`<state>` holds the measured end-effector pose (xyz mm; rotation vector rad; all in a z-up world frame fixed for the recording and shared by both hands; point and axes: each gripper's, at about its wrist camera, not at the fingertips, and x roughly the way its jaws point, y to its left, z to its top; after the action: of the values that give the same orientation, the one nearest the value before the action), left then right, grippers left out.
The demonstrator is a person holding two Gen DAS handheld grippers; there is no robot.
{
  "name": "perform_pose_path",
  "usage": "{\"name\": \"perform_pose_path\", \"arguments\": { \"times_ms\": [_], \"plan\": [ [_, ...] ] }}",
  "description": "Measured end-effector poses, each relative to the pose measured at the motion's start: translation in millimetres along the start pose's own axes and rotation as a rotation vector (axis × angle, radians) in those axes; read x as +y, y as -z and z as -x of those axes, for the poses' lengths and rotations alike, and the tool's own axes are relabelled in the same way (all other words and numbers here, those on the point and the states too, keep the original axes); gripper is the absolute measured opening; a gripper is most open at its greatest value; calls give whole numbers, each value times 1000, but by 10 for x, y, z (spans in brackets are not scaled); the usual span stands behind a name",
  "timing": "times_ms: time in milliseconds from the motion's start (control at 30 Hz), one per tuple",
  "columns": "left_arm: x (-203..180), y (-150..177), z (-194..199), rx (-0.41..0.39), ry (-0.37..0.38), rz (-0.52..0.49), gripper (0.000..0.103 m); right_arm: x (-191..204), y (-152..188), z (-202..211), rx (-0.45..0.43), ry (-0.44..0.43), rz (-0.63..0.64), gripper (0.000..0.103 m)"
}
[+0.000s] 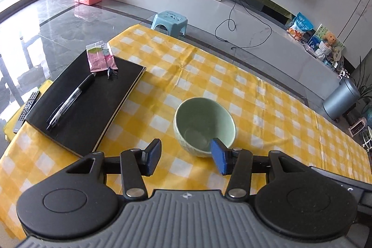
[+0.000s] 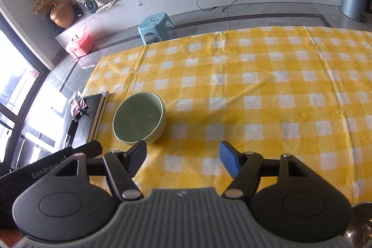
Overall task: Organize plates and bowls
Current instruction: 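Move both grippers toward the pale green bowl, then close both grippers on the pale green bowl rim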
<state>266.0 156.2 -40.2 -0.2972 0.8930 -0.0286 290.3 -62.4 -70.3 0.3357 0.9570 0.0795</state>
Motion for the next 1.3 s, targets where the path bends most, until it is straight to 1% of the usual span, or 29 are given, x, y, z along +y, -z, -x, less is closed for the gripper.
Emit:
{"name": "perform_pose_path", "arguments": {
  "times_ms": [33,67,100,133,167,200,267,367,400,433,500,633,667,800,1033,1167,1300],
  "plan": [
    [-5,-39,-60,3,3,-14,56,13,-47,-91,17,-2,-11,60],
    [-15,-71,-124,9,1,-34,55,20,-83,-162,33,-8,-21,55],
    [-26,-94,-187,14,-1,-56,52,28,-120,-237,50,-20,-30,50],
    [-33,-110,-256,23,-4,-74,49,42,-157,-319,66,-36,-35,49],
    [-29,-121,-326,35,-6,-81,44,54,-185,-389,78,-47,-38,46],
    [-17,-131,-391,49,-1,-79,40,66,-215,-461,87,-51,-41,40],
    [25,-160,-525,79,11,-66,35,88,-263,-594,102,-47,-43,33],
    [53,-204,-660,76,-16,-71,33,113,-336,-785,131,-64,-63,30],
    [52,-214,-702,78,-25,-80,31,128,-353,-838,138,-70,-62,28],
    [59,-221,-746,87,-25,-82,29,145,-364,-889,145,-70,-57,28],
    [77,-227,-830,103,-13,-72,21,187,-374,-982,152,-54,-48,26],
    [101,-213,-949,110,-10,-64,15,195,-383,-1143,183,-55,-54,20],
    [108,-203,-966,112,-7,-60,12,199,-382,-1178,188,-53,-53,18],
    [126,-186,-1007,111,-5,-56,9,167,-371,-1264,199,-66,-54,14],
    [91,-178,-951,114,-10,-50,8,174,-338,-1234,205,-52,-48,12],
    [93,-145,-755,111,5,-24,8,160,-293,-1082,204,-74,-47,13],
    [11,-58,-451,96,7,-11,8,89,-205,-796,202,-104,-83,12]
  ]
}}
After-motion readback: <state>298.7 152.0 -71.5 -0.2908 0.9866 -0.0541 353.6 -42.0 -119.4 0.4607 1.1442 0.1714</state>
